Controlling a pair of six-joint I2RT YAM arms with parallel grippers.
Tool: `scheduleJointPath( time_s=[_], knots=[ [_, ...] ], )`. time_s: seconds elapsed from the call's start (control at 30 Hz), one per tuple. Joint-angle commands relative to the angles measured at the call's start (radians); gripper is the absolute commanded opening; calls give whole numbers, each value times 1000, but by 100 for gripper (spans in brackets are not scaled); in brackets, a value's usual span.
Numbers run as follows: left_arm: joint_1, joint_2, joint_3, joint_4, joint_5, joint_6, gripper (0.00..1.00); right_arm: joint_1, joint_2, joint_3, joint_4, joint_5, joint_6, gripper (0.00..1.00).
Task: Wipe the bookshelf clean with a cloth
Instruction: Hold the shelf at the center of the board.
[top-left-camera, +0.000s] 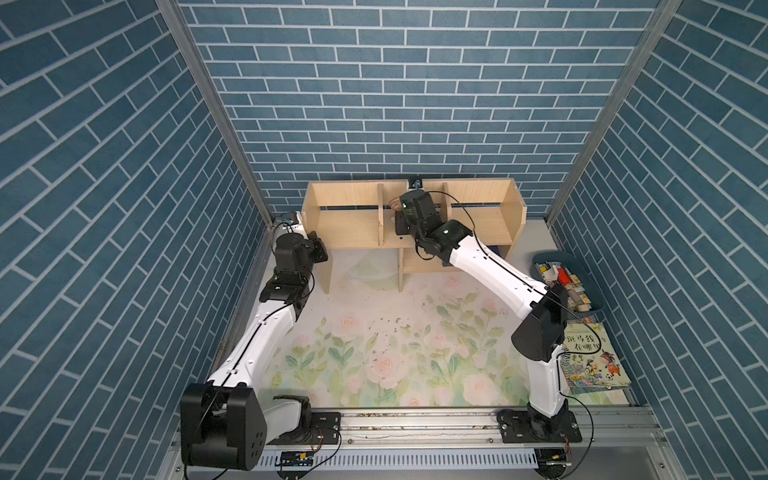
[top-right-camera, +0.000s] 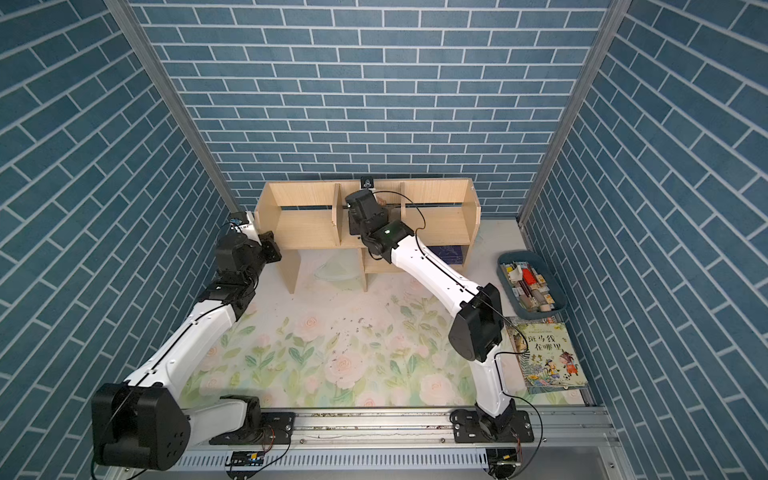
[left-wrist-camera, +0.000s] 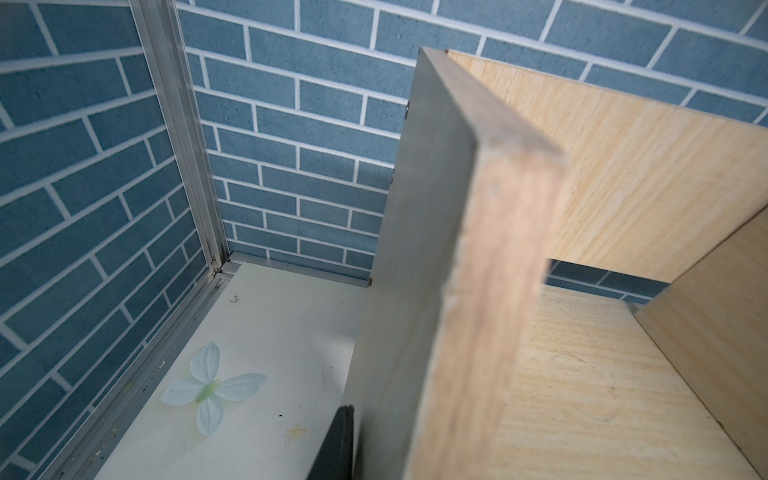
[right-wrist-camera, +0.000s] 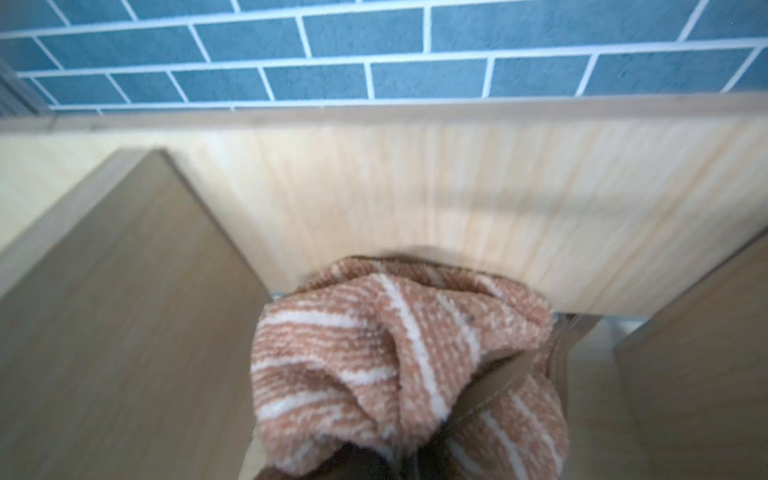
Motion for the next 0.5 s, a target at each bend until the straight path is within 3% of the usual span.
scheduleJointPath(
  time_s=[0.0,0.23,0.37,0.47],
  knots=[
    [-12,9,0,-2,37,-94,0,48,-33,-109,11,10,-13,0],
    [-12,9,-1,-1,42,-96,0,26,-175,-311,42,67,8,0],
    [-12,6,0,1,44,-95,0,15,-201,-274,102,-31,-59,0],
    [-12,6,-1,1,44,-95,0,15,-145,-145,114,-85,-74,2]
  ],
)
